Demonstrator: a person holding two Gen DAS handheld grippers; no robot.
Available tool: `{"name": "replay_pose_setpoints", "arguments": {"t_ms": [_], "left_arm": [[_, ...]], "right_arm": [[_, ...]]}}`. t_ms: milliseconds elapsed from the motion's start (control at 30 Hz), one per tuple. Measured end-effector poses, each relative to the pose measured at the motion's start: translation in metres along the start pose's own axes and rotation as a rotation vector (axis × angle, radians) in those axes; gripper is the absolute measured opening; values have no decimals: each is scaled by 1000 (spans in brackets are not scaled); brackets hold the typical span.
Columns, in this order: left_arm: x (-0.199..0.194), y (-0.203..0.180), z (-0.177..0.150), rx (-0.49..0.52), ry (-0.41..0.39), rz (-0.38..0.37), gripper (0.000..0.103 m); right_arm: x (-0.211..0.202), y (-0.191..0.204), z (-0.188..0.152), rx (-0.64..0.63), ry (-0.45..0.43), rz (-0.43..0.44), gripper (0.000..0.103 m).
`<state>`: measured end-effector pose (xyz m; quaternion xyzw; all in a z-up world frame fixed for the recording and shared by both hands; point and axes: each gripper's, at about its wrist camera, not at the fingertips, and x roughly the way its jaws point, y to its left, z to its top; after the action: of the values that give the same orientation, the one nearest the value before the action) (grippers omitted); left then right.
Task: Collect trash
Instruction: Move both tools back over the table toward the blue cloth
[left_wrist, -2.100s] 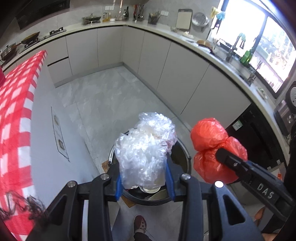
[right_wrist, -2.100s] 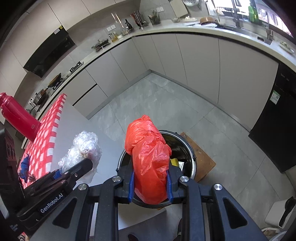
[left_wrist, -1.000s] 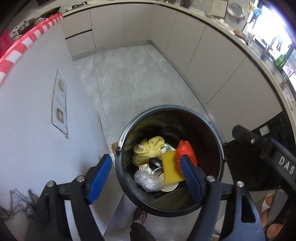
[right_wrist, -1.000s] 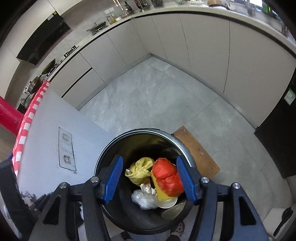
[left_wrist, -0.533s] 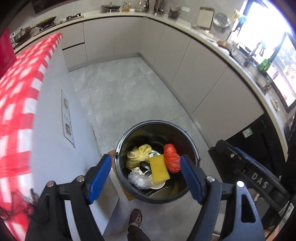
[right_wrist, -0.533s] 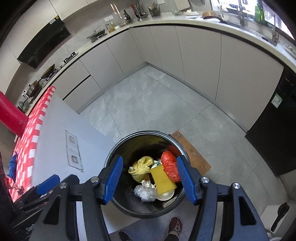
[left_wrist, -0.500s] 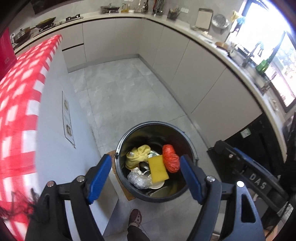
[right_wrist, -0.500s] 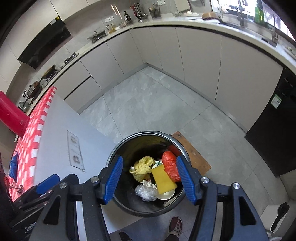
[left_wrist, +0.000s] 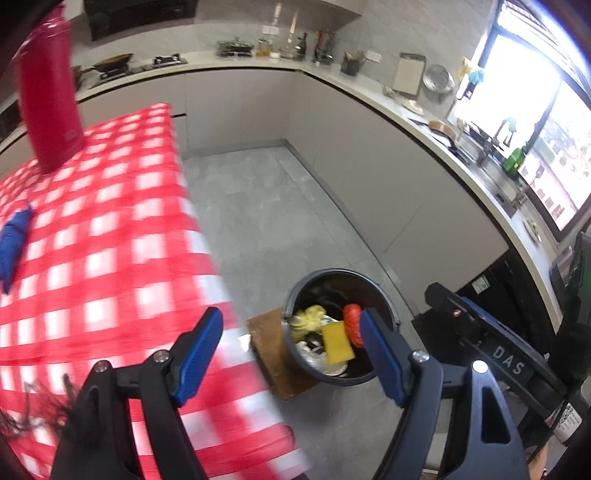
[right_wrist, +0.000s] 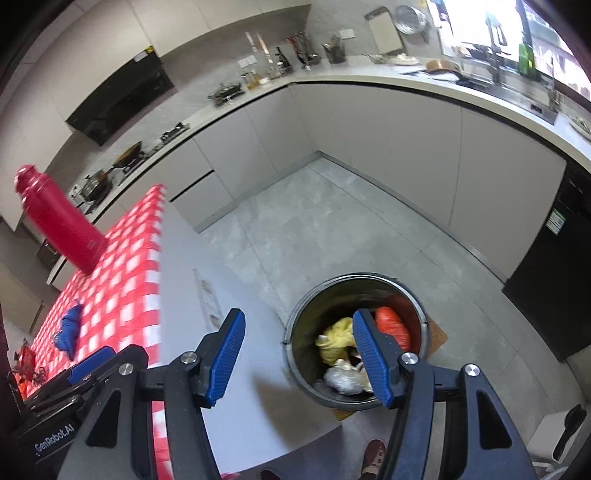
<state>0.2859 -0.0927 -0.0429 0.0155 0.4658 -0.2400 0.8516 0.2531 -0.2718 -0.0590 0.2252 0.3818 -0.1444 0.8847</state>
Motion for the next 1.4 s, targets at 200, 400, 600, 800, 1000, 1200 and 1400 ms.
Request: {"name": "replay_pose_setpoints", "arguments": {"t_ms": [200,400,600,800,1000,1200,1400], "left_arm": [[-26,47,-4,-48,-41,73,77],[-48,101,-9,-120,-76,160,77],[-68,157,-14,-185,-104,239,77],[-86,205,-20,-249,-130,299,77],[-99,252,-30,-309,-147,351,77],[-109,293,-37,-363,-160,388,77],[-111,325,-40,-394,-157,421,77]], "right_arm": [[-2,63,-5,-75,-4,65,63],[4,128,-15,-163,8,139,63],[16,197,-29,-256,36,221,63],[23,256,-44,-339,53,272,63],[32,307,-59,-412,71,303,63],[42,344,-74,-464,86,321,63],[61,373,-85,-482,112,335,63]]}}
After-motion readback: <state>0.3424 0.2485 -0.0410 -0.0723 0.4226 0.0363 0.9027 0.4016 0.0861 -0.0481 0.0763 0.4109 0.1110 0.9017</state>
